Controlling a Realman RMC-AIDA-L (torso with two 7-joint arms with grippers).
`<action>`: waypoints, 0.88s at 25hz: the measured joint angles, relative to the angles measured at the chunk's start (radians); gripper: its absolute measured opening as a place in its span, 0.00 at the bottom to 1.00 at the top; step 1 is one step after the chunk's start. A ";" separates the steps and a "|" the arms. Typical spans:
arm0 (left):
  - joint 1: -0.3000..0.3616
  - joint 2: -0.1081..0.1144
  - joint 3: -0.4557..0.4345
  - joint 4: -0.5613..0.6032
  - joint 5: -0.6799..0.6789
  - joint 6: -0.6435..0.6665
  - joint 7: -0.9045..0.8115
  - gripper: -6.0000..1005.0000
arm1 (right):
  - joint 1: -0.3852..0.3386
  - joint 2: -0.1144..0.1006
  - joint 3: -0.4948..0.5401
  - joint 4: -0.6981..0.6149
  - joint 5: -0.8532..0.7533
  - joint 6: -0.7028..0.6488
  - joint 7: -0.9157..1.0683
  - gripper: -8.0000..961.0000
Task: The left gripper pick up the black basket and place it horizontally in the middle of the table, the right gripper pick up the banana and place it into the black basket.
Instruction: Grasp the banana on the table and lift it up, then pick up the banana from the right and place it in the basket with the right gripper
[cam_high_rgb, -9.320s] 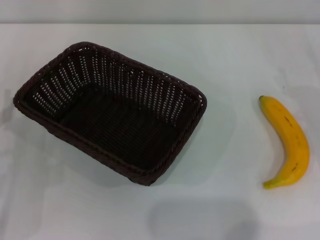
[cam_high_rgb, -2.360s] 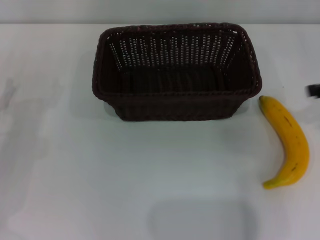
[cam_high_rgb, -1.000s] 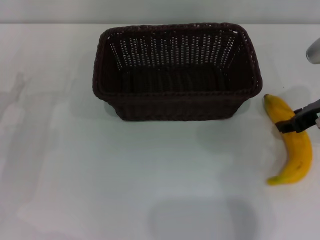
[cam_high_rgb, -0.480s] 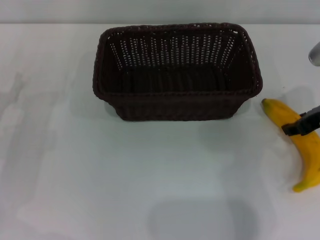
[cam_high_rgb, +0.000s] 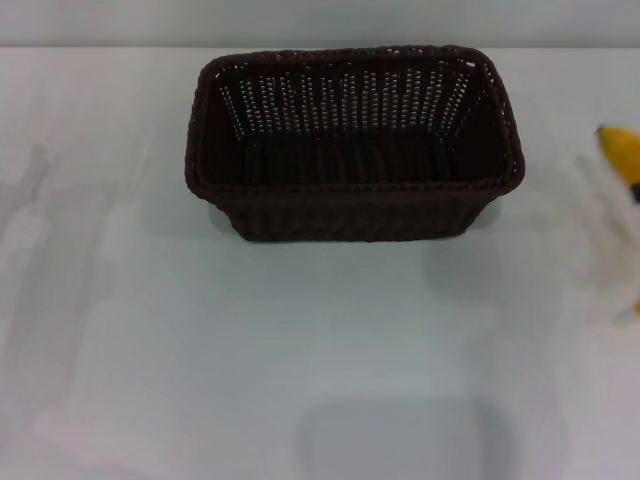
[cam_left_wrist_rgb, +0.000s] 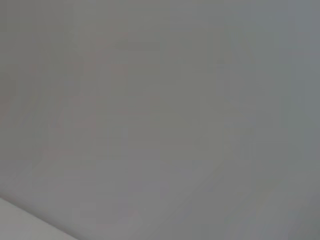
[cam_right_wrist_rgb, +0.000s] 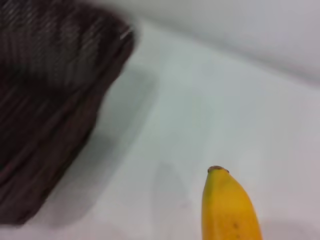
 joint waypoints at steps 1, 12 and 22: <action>-0.001 -0.001 0.000 0.000 0.000 0.000 0.000 0.83 | 0.005 0.001 0.046 -0.010 0.002 -0.003 -0.026 0.51; -0.005 -0.001 -0.001 -0.034 -0.039 -0.046 0.000 0.83 | 0.190 0.005 0.157 0.065 0.546 -0.125 -0.610 0.51; -0.021 -0.001 0.003 -0.049 -0.041 -0.050 0.001 0.83 | 0.447 0.007 0.109 0.558 0.757 -0.198 -1.033 0.52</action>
